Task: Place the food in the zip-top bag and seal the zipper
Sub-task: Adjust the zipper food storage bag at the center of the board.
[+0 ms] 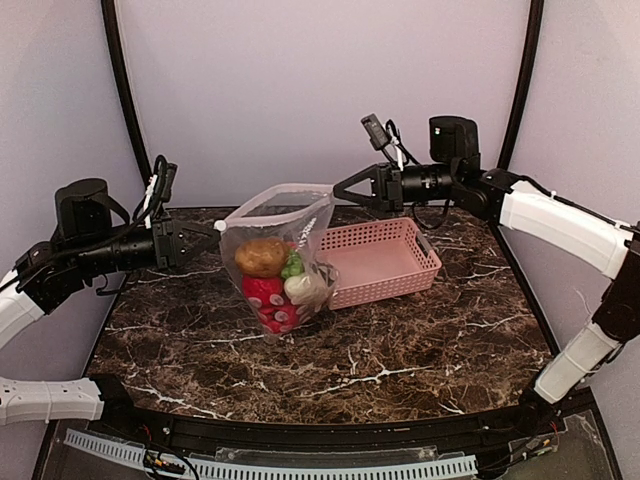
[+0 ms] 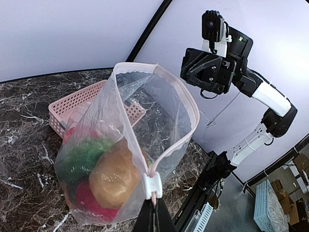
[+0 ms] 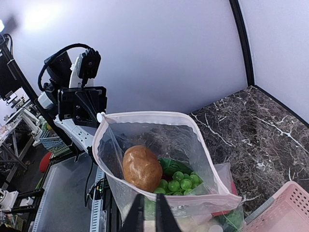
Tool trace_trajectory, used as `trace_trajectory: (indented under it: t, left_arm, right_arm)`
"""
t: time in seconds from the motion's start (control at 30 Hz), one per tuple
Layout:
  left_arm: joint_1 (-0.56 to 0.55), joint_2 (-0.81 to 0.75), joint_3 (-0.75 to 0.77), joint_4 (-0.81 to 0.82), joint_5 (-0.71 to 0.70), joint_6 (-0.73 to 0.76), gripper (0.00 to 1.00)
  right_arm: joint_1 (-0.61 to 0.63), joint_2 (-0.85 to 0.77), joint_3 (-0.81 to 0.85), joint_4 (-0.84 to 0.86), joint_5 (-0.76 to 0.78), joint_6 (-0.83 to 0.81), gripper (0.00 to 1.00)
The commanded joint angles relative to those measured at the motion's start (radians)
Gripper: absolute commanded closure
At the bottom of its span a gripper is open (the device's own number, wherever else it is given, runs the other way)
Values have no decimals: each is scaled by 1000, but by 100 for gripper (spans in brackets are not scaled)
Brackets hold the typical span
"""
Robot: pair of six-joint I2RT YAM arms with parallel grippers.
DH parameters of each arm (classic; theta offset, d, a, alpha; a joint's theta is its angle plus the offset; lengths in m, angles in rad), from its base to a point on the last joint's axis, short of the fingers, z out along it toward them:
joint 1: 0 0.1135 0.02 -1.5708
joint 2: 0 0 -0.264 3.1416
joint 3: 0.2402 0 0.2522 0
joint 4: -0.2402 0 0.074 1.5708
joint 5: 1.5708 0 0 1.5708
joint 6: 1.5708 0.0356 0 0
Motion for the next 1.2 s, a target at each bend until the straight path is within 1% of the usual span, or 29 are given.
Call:
trace_trajectory:
  t: [0.0,0.1,0.17,0.23,0.33,0.43,0.57,0.87,0.93,1.0,1.07,1.17]
  left_arm:
    - [4,-16,30,52,34,-21,99]
    - [5,-17,30,50,34,-21,99]
    - [5,-23,27,44,30,-21,99]
    - [5,-29,24,34,25,-22,99]
    - [5,-44,18,23,18,-25,99]
    - [6,-52,6,28,15,-31,99]
    - [6,-51,-3,35,25,-36,99]
    - [6,-39,-1,37,32,-38,99]
    - [6,-40,-1,35,30,-38,99]
    - [6,-40,-3,33,25,-39,99]
    - [6,-40,-5,33,21,-41,99]
    - [6,-41,-10,36,17,-45,99]
  right_arm:
    - [20,-1,-46,-12,65,-19,73]
    - [20,13,-60,12,92,-22,40]
    - [17,22,-61,22,117,-10,24]
    - [12,27,-62,55,106,25,18]
    - [6,10,-93,148,100,73,10]
    - [0,12,-92,164,99,72,2]
    - [-13,57,-66,161,64,57,1]
    - [-20,161,29,135,-92,-4,2]
    - [-19,176,45,136,-137,-4,6]
    - [-16,188,55,139,-168,-2,13]
    - [-9,194,57,143,-188,0,20]
    - [1,205,57,141,-198,5,27]
